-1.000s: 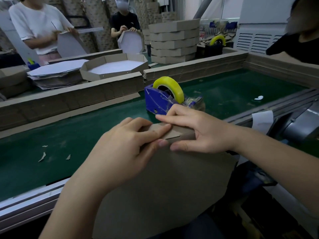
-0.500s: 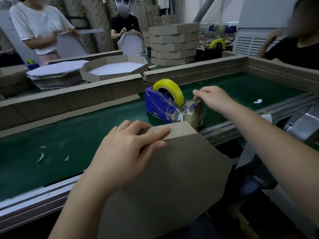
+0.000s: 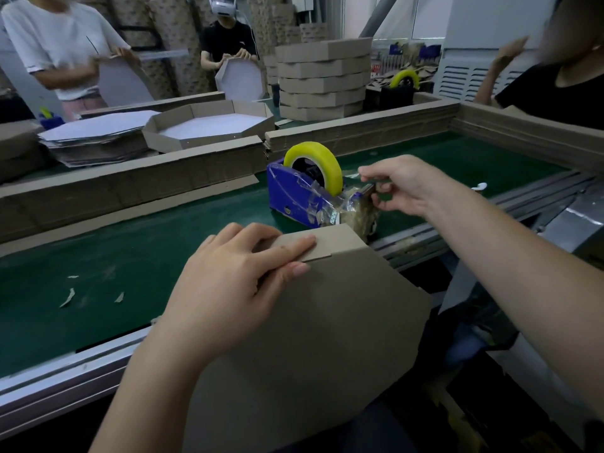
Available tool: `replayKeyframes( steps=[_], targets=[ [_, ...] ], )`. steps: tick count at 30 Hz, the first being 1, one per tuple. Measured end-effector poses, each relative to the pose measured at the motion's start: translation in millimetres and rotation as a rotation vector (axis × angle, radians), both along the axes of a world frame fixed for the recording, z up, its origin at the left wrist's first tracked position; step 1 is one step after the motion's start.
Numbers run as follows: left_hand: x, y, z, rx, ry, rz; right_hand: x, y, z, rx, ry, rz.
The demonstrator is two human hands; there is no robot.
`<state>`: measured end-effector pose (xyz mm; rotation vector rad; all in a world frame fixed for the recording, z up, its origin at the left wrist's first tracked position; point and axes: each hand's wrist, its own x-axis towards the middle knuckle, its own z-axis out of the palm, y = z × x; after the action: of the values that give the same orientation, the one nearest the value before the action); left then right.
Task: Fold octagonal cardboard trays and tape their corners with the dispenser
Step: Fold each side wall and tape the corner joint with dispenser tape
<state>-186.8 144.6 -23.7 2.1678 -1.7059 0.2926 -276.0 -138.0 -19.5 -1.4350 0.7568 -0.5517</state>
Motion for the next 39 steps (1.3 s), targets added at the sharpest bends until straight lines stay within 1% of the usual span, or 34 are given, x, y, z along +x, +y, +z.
replayKeyframes(
  steps=[4,8,20,32,36,39],
  targets=[
    [-0.2,-0.5,1.0,0.010,-0.004,0.009,-10.7,-4.6,-17.5,0.063,-0.286,0.072],
    [1.1,-0.9,1.1,0.012,-0.003,0.018,-13.0,-6.0,-32.4,0.099,-0.445,0.063],
    [1.3,-3.4,-0.6,-0.003,-0.003,0.017,-11.6,-1.3,-40.8,0.154,-0.549,0.016],
    [2.8,-2.7,-0.5,-0.002,-0.008,0.014,-14.6,0.4,-55.2,0.139,-0.667,0.054],
    [2.7,-3.2,-0.1,-0.001,-0.006,0.012,-16.5,4.5,-69.1,0.216,-0.749,0.007],
    [2.8,-3.5,0.6,0.004,-0.007,0.016,-15.0,4.2,-74.9,0.183,-0.729,-0.009]
  ],
)
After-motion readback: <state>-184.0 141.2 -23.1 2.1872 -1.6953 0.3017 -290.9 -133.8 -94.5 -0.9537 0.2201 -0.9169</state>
